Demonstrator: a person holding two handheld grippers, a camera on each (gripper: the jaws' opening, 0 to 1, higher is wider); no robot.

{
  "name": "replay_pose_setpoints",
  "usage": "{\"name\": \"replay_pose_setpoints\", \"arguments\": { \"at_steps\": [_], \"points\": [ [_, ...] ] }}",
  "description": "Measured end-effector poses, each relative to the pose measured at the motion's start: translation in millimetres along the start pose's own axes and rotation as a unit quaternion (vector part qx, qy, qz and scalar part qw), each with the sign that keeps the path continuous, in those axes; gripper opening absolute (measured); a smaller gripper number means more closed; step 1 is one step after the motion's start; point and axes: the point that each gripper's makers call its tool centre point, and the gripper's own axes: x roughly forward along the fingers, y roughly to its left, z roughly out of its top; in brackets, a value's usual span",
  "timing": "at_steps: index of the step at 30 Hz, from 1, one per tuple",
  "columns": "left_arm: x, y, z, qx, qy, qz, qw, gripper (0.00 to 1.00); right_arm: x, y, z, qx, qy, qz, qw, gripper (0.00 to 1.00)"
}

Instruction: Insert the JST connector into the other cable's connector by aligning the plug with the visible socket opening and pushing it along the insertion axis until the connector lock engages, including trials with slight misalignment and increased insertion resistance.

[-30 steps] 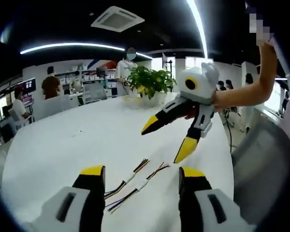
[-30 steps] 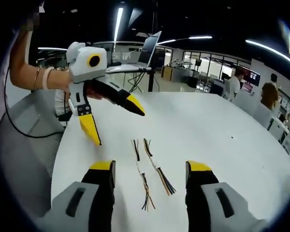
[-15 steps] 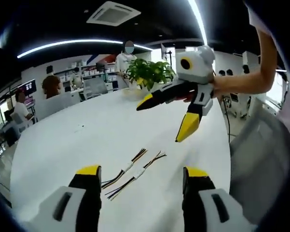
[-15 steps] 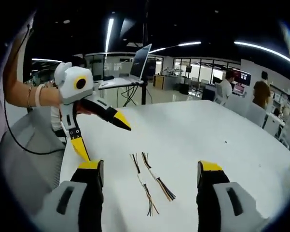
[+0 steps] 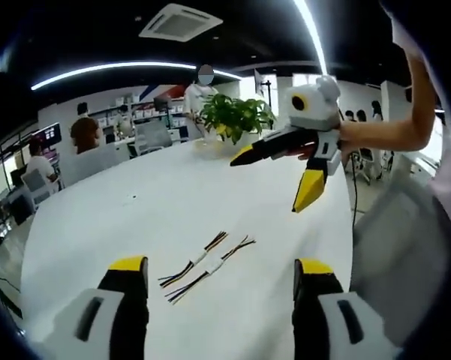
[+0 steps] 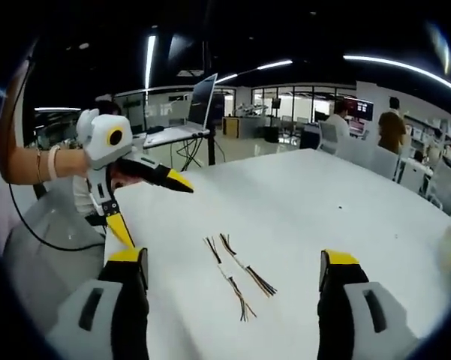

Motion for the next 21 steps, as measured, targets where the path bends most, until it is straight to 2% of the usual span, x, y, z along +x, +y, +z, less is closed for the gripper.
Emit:
{"name": "replay_pose_setpoints", "arguments": {
  "at_steps": [7,10,21],
  "points": [
    [-6,-6.1,0.6,-0.009,-0.002,0.002,1.0,0.84,-5,9,2.4,-0.006,-0.006,-0.01,0.9999,0.99],
    [-11,-7.5,0.0,-0.036,-0.008,0.006,0.9993,0.83,-7,15,4.3,0.0,-0.014,-0.01,0.9999,1.0],
    [-25,-19.3,-5.8,-0.05,-0.01,0.014,0.9986,0.93,-17,29,-8.0,0.027,-0.006,-0.016,0.9995,1.0]
  ]
}}
